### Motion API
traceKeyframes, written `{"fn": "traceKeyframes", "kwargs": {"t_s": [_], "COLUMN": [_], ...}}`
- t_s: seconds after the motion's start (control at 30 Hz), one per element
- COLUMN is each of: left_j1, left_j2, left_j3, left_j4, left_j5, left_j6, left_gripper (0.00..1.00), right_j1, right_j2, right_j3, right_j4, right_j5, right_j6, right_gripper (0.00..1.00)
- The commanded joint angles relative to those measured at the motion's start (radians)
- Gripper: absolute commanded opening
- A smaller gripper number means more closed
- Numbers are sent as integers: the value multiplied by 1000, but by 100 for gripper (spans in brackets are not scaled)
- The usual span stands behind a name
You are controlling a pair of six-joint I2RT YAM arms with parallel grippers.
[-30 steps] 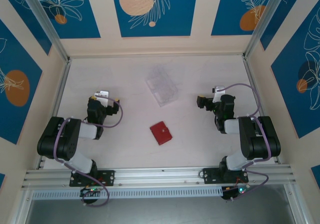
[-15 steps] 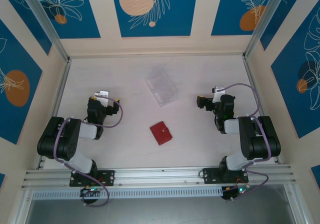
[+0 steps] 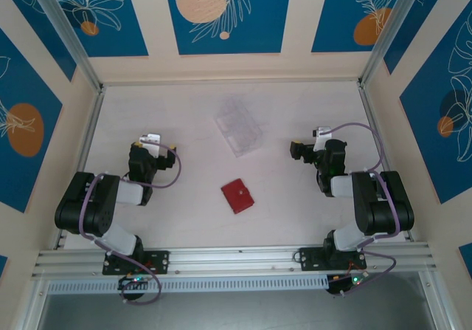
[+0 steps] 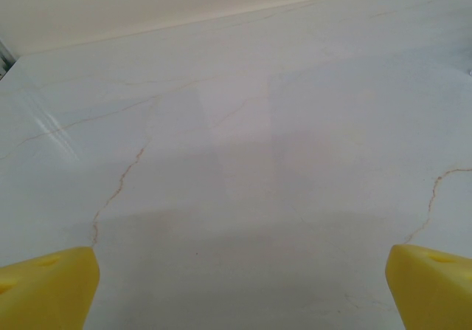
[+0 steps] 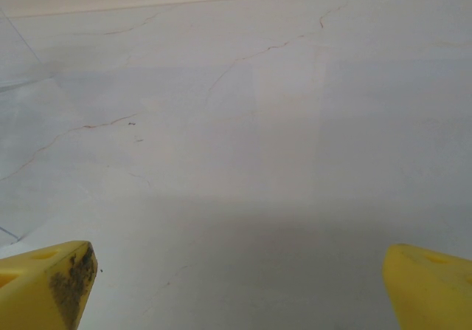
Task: Put the credit cards into the card holder
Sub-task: Reset both arms
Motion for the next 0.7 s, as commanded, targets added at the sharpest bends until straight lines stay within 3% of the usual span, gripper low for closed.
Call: {"fn": "traceKeyframes", "kwargs": {"t_s": [0.0, 0.17, 0.33, 0.47, 0.67], "left_j1": [9, 9, 10, 10, 9], "left_j2": [-8, -10, -5, -7, -6], "left_j3": [7, -5, -53, 19, 13], "left_j4": [9, 34, 133, -10, 5], "left_j5": [8, -2, -151, -100, -66], "left_j6": [4, 2, -56, -41, -22], "left_gripper": [100, 100, 100, 100, 100], "right_j1": [7, 7, 10, 13, 15], "right_j2": [1, -1, -1, -2, -2], "right_j3": [14, 14, 11, 6, 4], "right_j4": [18, 19, 23, 30, 34], "right_j5": [10, 10, 15, 19, 23], "right_j6": [-20, -19, -20, -24, -25], "right_gripper": [99, 99, 99, 99, 99]}}
